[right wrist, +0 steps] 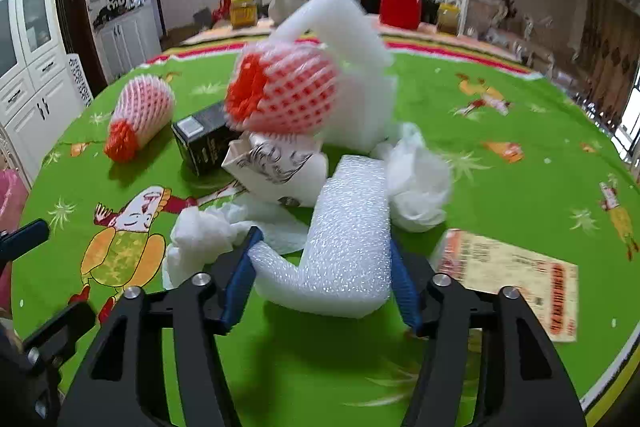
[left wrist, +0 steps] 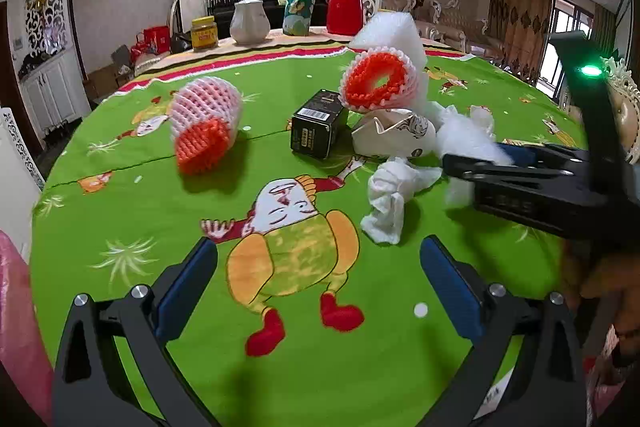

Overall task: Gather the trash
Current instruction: 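Grasp the white foam strip with the right tool while the left tool grasps the white tissue, then lift the foam strip and tissue and carry them toward the pink bin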

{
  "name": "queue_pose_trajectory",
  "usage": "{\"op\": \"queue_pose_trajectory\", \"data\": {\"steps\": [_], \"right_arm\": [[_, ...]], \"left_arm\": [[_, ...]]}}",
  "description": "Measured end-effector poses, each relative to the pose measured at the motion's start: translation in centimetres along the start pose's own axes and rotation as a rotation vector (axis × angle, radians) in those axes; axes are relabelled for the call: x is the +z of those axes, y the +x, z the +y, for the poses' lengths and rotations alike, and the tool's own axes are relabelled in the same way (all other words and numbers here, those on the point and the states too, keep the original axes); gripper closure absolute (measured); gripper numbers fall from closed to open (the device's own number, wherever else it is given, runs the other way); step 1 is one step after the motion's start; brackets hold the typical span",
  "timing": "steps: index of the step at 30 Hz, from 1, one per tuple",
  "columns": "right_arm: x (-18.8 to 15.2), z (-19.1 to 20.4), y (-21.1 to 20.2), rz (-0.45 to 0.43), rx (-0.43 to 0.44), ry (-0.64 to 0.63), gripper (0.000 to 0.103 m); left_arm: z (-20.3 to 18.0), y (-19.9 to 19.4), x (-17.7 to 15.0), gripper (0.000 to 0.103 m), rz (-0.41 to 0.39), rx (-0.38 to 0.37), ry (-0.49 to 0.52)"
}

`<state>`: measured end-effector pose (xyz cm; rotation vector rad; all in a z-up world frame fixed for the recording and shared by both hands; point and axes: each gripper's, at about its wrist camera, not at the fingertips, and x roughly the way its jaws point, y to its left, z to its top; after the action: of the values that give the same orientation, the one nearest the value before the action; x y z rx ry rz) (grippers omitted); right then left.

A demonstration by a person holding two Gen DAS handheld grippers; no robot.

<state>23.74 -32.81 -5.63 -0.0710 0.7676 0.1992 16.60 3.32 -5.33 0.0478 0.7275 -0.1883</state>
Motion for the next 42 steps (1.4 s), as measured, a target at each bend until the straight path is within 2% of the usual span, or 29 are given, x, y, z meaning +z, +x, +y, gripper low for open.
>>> {"op": "queue_pose_trajectory", "data": {"steps": [8, 12, 15, 16, 17, 19, 22, 27, 35, 42], "right_arm": [[-0.2, -3.6, -6.7, -0.171, 0.053, 0.080, 0.048], [-1.1, -4.7, -8.3, -0.189, 0.046, 0.090, 0.048], [-2.1, -5.2, -8.6, -0.185, 0.046, 0.097, 0.048], [-2.4, -5.3, -8.6, -0.181, 0.047, 0.100, 0.048], [-2.7, -5.3, -8.6, -0.175, 0.051, 0.100, 0.048], [-3.4, -5.3, -8.6, -0.167, 0.053, 0.099, 0.048], [-4.3, -5.2, -8.6, -0.159, 0.063, 0.097, 0.048], [-5.2, -4.7, -9.0, -0.166, 0.062, 0.093, 0.048], [-5.8, -4.0, -11.3, -0.235, 0.071, 0.072, 0.048], [-6.3, -2.2, -11.3, -0.232, 0.107, 0.030, 0.048]], "left_arm": [[-2.4, 4.7, 2.5, 0.008, 0.080, -0.049, 0.003], [-3.8, 7.3, 3.5, 0.030, 0.131, -0.072, 0.002], [-4.6, 8.9, 3.9, 0.035, 0.160, -0.066, 0.007], [-4.8, 9.3, 3.9, 0.043, 0.171, -0.067, 0.011], [-5.0, 9.5, 3.9, 0.056, 0.182, -0.075, 0.015], [-5.3, 9.0, 4.0, 0.072, 0.158, -0.085, 0.034], [-5.8, 7.2, 3.7, 0.074, 0.100, -0.080, 0.061], [-6.1, 4.1, 2.0, 0.074, 0.032, -0.080, 0.051], [-4.6, -0.7, -0.2, 0.074, -0.099, -0.055, -0.022], [-3.4, -3.4, -1.3, 0.074, -0.151, -0.045, -0.050]]}}
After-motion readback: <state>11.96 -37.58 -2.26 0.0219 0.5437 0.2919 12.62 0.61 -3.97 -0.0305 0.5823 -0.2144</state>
